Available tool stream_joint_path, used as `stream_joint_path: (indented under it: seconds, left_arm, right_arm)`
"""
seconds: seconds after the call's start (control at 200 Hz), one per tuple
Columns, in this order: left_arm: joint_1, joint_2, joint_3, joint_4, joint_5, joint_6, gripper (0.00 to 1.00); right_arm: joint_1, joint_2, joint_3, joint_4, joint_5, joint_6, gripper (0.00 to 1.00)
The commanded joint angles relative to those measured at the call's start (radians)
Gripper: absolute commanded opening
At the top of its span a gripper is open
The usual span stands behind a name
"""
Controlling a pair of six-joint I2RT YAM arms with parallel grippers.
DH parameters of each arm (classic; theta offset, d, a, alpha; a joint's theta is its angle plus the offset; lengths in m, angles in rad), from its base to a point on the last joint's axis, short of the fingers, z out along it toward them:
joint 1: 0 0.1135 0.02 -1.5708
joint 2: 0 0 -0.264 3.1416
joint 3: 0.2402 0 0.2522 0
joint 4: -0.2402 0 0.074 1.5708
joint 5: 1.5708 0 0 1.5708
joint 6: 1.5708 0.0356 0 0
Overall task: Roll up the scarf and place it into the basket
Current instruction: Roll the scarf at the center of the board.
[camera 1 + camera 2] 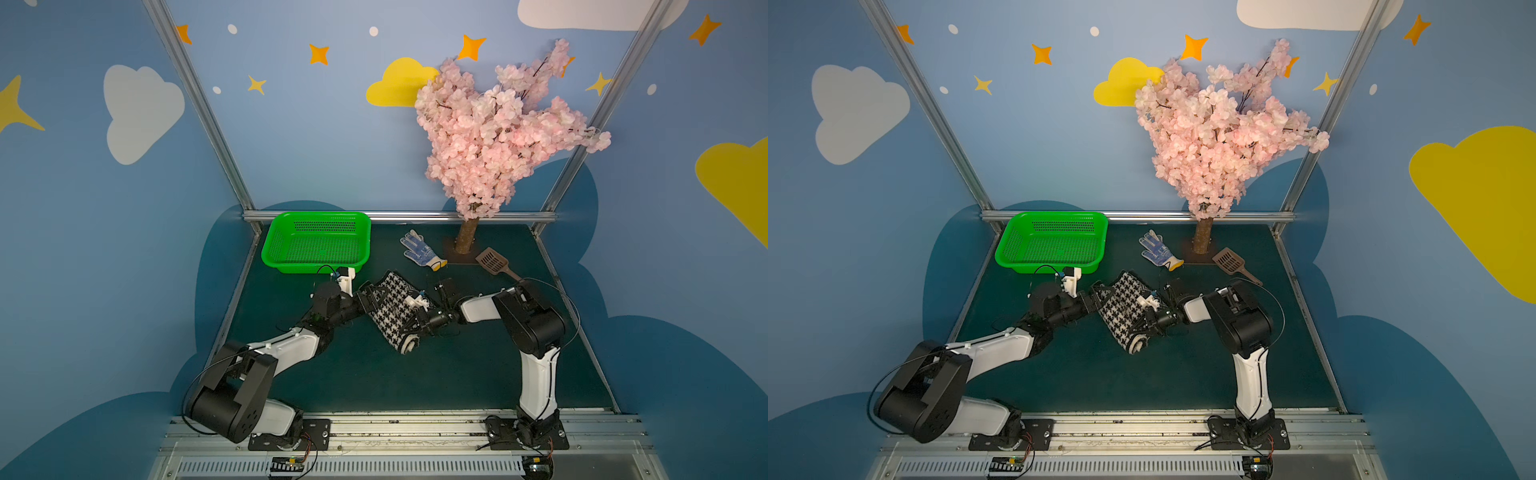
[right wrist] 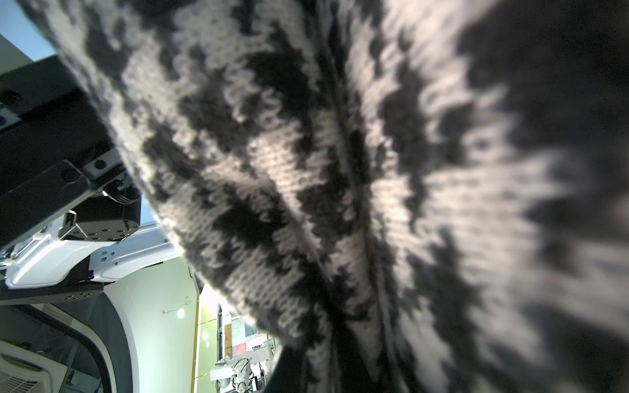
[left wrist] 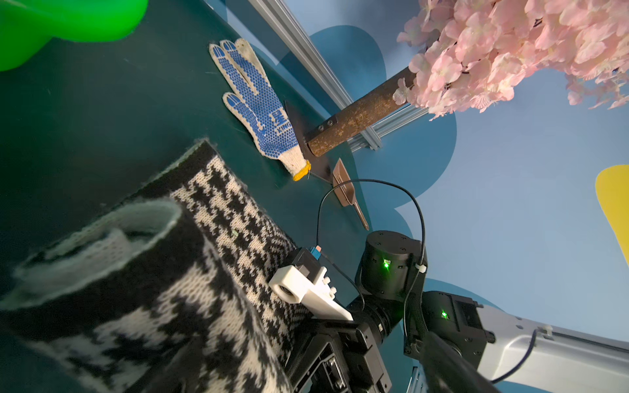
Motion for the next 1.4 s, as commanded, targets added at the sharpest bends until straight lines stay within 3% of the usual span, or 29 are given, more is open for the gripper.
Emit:
stream_joint_path:
  seconds: [0.0, 0.155, 0.31, 0.446, 0.586, 0.916, 1.141, 1.191, 1.397]
  left_arm:
    - [0.005, 0.067, 0.017, 0.068, -0.031, 0.003, 1.0]
    - [0.02, 0.243, 0.047, 0.205, -0.001, -0.059, 1.0]
    - [0.022, 0.401, 0.044, 0.325, -0.049, -0.144, 1.0]
    - [0.021, 0.419, 0.0, 0.341, -0.121, -0.151, 1.0]
    - [0.028, 0.393, 0.011, 0.206, -0.156, -0.122, 1.0]
    - [0.022, 0.386, -0.006, 0.052, -0.194, -0.178, 1.0]
    - [0.013, 0.397, -0.006, 0.011, -0.216, -0.209, 1.0]
    - [0.004, 0.392, 0.007, -0.019, -0.223, -0.202, 1.0]
    - [-0.013, 0.368, 0.031, -0.093, -0.242, -0.211, 1.0]
  right_arm:
    - [0.005, 0.042, 0.015, -0.113, 0.077, -0.056, 0.0]
    - [0.004, 0.048, 0.018, -0.131, 0.08, -0.056, 0.0]
    - [0.003, 0.02, 0.042, -0.206, 0.104, -0.085, 0.0]
    - [0.004, -0.033, 0.083, -0.325, 0.162, -0.143, 0.0]
    - [0.012, -0.094, 0.138, -0.467, 0.265, -0.209, 0.03]
    - [0.105, -0.301, 0.227, -0.709, 0.676, -0.301, 0.27]
    - [0.292, -0.376, 0.323, -0.84, 1.103, -0.376, 0.41]
    - [0.343, -0.388, 0.332, -0.848, 1.192, -0.395, 0.53]
    - [0.504, -0.405, 0.328, -0.837, 1.438, -0.481, 0.72]
